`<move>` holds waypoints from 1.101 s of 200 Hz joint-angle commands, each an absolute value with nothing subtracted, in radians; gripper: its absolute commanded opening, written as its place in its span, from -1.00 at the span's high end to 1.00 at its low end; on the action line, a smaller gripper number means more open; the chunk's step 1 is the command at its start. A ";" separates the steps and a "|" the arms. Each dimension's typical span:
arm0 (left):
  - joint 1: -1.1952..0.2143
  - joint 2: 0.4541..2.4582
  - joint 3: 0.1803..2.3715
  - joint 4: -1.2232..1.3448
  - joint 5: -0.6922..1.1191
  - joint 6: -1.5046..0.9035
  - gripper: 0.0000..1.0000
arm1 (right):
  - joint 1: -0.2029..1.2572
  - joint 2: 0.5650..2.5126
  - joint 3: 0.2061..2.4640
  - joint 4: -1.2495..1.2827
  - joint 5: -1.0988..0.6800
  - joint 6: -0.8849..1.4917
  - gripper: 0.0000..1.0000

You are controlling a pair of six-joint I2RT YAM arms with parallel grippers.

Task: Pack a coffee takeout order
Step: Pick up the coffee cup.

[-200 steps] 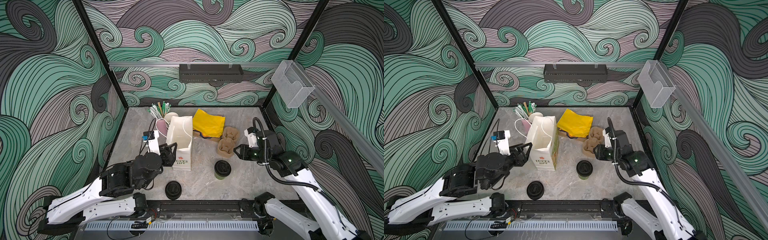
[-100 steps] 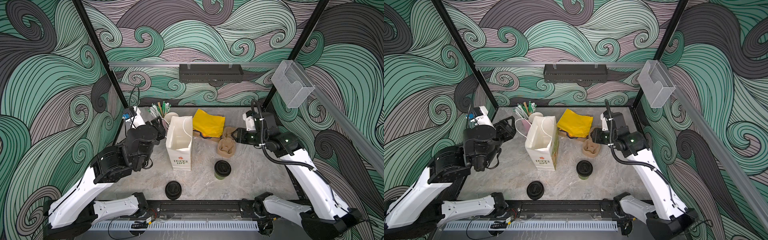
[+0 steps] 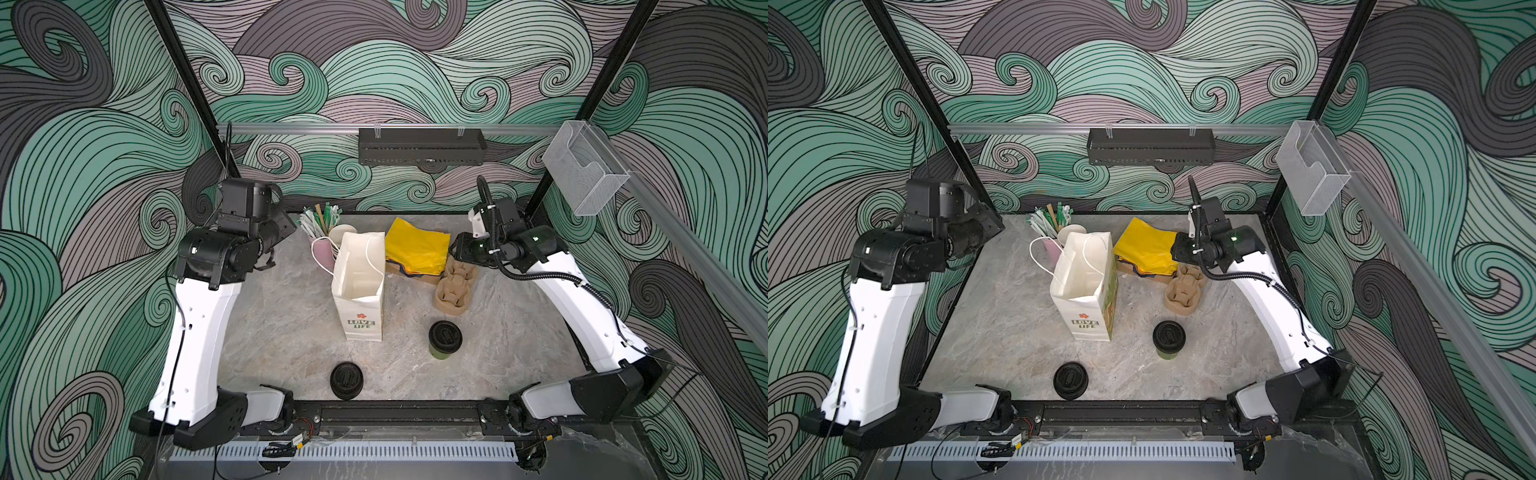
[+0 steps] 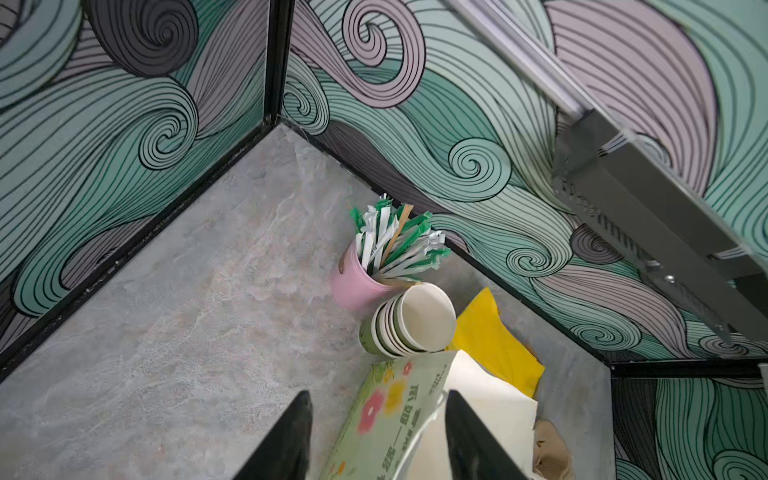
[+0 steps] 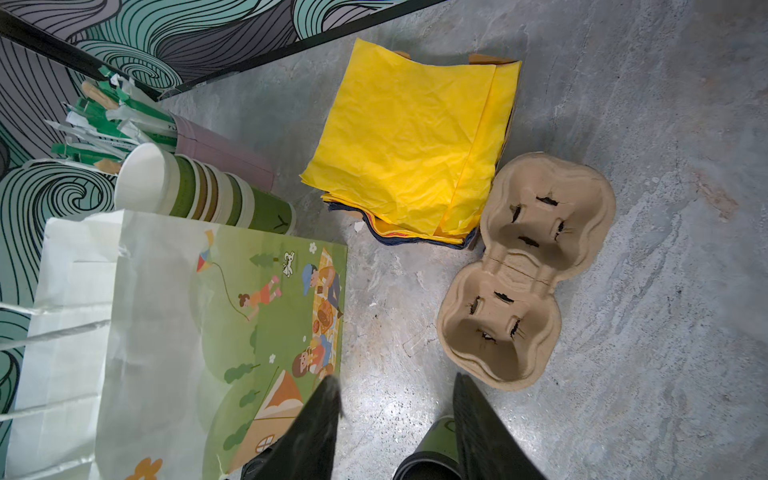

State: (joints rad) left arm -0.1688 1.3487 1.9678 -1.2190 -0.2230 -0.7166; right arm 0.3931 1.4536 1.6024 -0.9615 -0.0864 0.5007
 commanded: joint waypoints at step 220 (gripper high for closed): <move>-0.092 1.976 2.150 -1.222 0.226 -0.575 0.19 | 0.388 1.483 1.632 -1.057 -0.078 0.556 0.08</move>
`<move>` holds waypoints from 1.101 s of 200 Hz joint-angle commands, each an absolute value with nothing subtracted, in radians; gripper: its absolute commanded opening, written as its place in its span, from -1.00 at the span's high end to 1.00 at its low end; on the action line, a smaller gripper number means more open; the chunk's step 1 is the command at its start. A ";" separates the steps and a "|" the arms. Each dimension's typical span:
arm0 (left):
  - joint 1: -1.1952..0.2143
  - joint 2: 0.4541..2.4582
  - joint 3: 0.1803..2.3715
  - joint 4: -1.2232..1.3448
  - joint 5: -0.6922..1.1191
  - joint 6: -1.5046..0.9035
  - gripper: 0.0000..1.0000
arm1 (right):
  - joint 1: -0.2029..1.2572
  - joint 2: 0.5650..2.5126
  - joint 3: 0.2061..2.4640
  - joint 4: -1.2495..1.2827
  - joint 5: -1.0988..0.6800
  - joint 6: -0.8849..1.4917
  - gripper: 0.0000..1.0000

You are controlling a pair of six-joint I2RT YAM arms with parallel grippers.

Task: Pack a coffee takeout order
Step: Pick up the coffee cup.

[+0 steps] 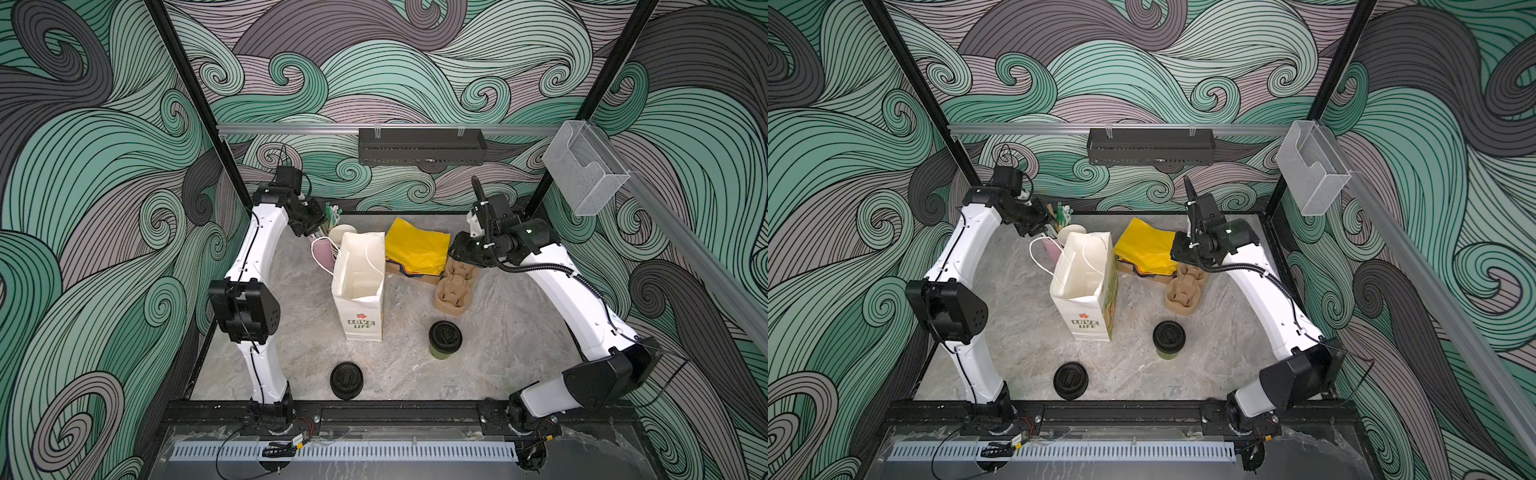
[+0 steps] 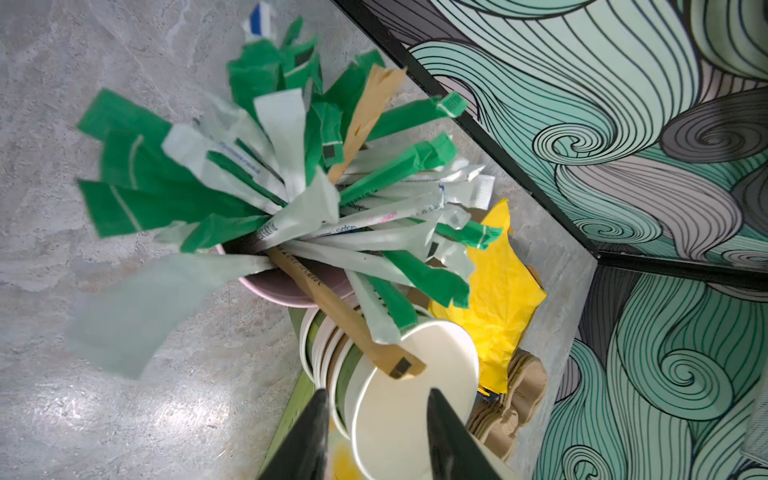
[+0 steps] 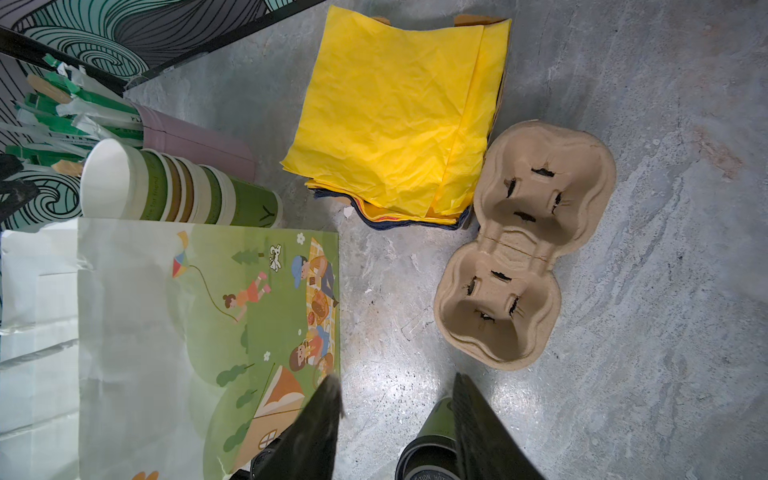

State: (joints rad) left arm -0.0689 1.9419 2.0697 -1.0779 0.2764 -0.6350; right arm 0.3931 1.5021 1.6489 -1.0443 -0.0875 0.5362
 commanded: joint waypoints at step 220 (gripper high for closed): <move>-0.176 2.042 2.155 -1.241 0.125 -0.511 0.51 | 0.389 1.388 1.554 -1.058 -0.042 0.568 0.06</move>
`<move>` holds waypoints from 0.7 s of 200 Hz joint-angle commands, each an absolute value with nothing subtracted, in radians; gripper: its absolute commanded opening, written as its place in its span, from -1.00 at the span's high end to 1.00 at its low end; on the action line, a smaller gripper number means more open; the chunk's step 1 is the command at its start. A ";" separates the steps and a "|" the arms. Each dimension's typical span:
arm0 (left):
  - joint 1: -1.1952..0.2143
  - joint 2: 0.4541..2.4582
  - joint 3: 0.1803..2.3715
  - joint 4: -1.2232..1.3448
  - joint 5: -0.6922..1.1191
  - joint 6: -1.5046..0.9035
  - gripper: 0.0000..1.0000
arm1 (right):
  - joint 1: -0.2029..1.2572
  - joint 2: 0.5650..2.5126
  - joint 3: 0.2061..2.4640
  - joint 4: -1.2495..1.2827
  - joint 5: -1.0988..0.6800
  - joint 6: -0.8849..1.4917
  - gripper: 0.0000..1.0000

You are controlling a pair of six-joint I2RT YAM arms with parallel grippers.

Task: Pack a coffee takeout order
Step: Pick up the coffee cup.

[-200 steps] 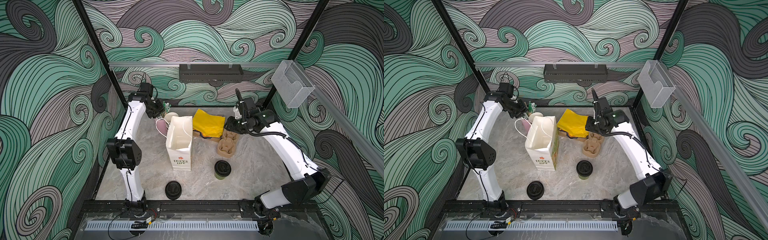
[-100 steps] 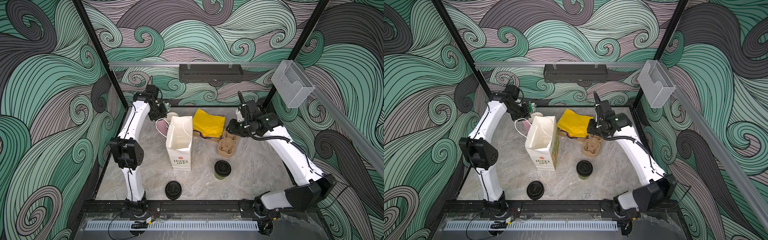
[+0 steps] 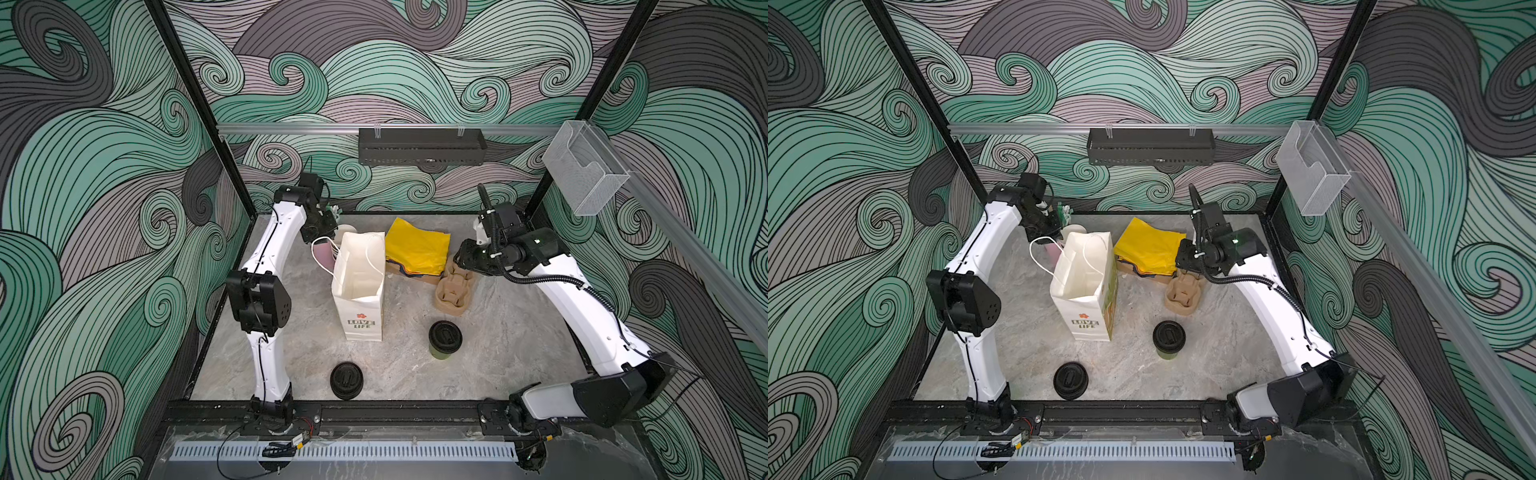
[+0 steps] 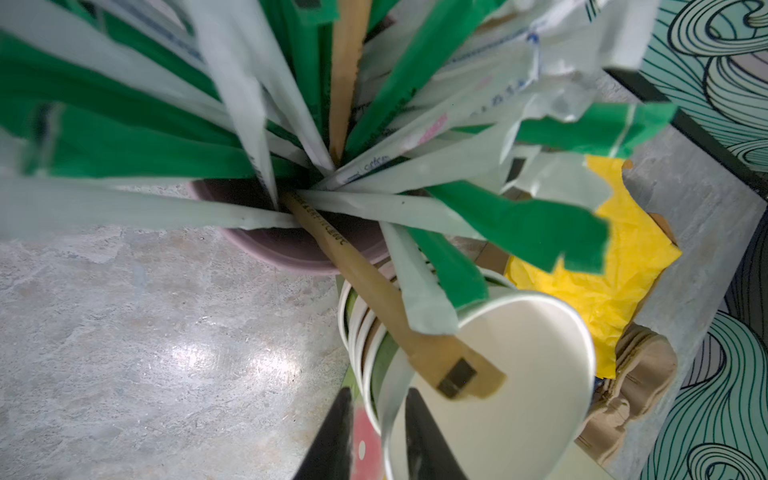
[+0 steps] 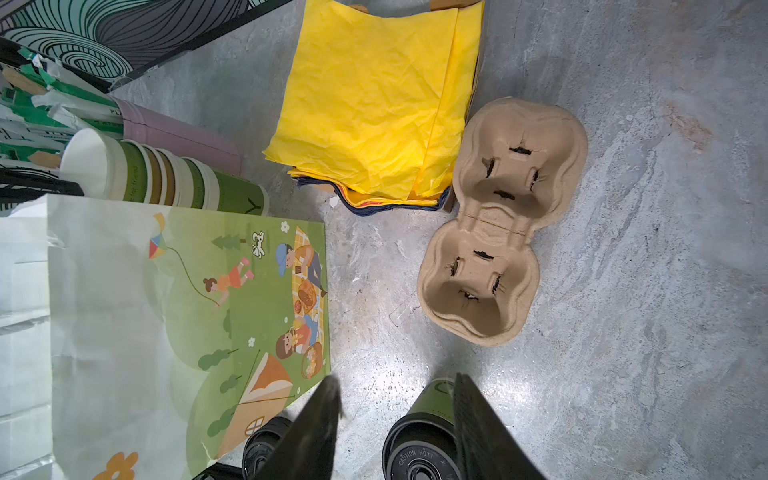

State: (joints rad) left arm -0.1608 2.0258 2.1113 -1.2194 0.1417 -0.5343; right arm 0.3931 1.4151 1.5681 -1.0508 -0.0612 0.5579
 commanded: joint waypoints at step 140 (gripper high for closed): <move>-0.183 2.043 2.207 -1.264 0.128 -0.513 0.98 | 0.385 1.374 1.532 -1.058 -0.038 0.569 0.05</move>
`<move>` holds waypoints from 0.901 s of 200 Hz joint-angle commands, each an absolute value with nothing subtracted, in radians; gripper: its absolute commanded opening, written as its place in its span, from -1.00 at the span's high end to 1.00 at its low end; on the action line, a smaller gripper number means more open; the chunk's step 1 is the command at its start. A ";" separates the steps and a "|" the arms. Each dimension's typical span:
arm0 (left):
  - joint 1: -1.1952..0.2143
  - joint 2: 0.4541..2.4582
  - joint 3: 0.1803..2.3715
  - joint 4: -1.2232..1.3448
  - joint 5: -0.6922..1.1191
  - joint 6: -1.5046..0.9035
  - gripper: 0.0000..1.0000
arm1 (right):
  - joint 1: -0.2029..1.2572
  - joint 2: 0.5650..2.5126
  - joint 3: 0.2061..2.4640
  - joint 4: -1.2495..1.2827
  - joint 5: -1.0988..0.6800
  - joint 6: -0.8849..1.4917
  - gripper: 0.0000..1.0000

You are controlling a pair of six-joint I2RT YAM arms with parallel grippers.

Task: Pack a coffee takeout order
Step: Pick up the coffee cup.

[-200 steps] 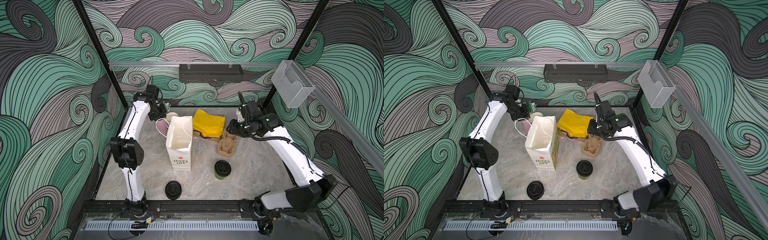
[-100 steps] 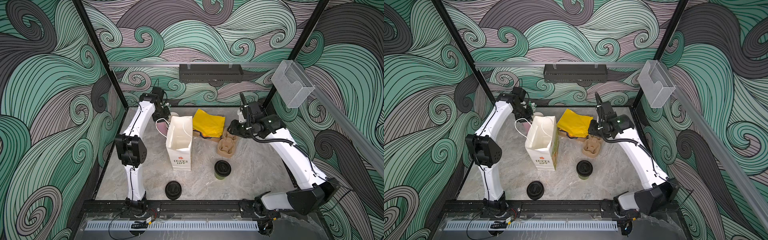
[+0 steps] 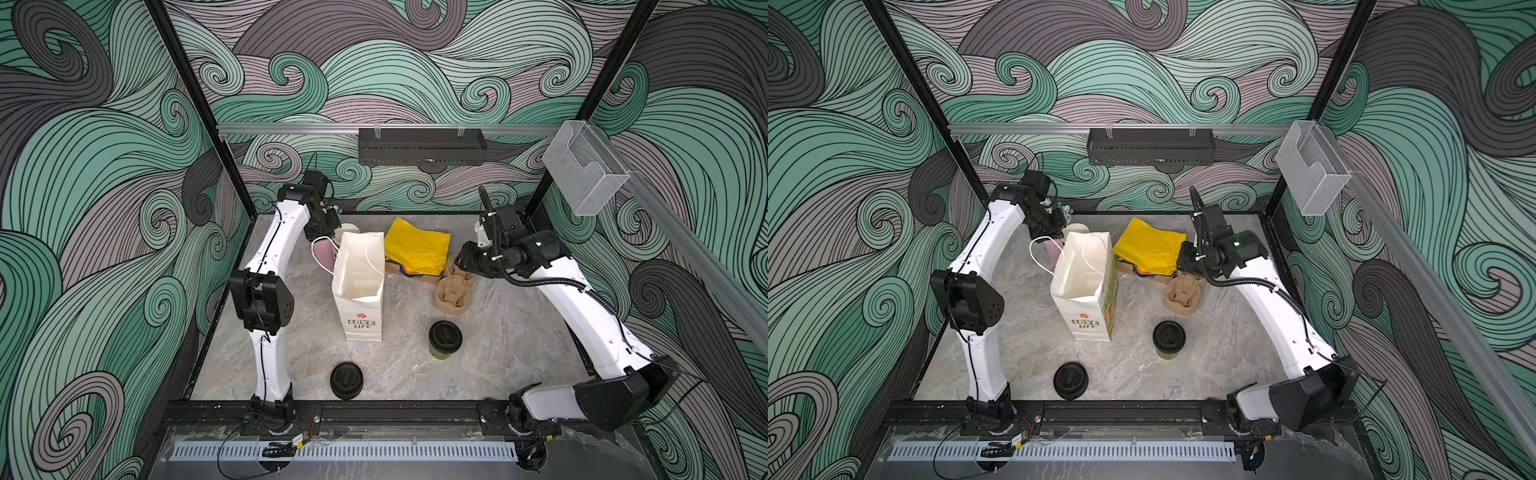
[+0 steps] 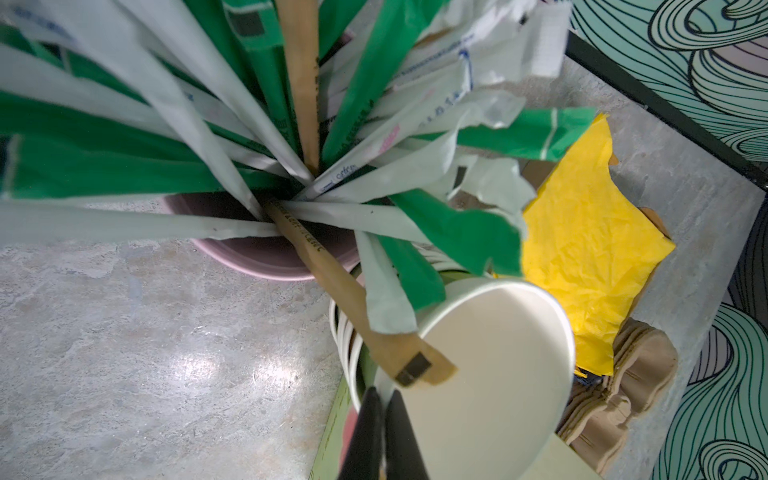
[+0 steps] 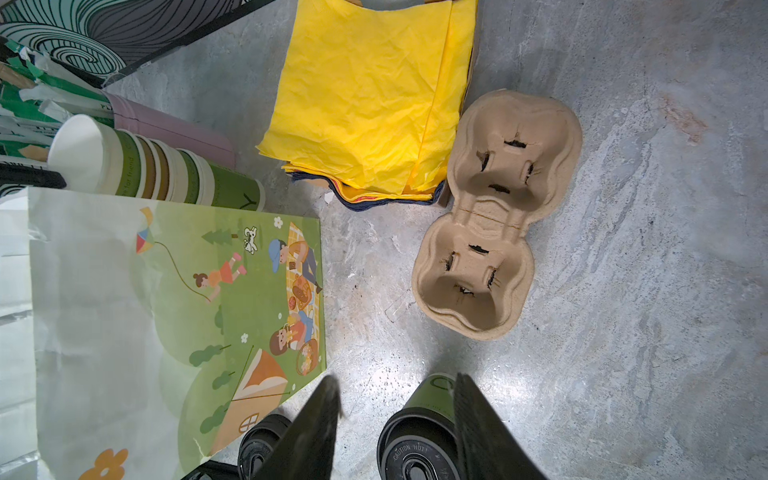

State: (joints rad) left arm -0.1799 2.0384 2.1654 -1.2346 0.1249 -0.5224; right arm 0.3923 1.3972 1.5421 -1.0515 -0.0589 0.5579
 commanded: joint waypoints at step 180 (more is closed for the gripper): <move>-0.178 1.889 2.204 -1.138 0.121 -0.597 1.00 | 0.379 1.318 1.491 -1.058 -0.024 0.578 0.04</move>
State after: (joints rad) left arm -0.1799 1.9408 2.1685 -1.1877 0.1329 -0.5682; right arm 0.3866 1.3338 1.5043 -1.0515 -0.0444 0.5610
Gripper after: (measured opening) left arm 0.049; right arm 0.479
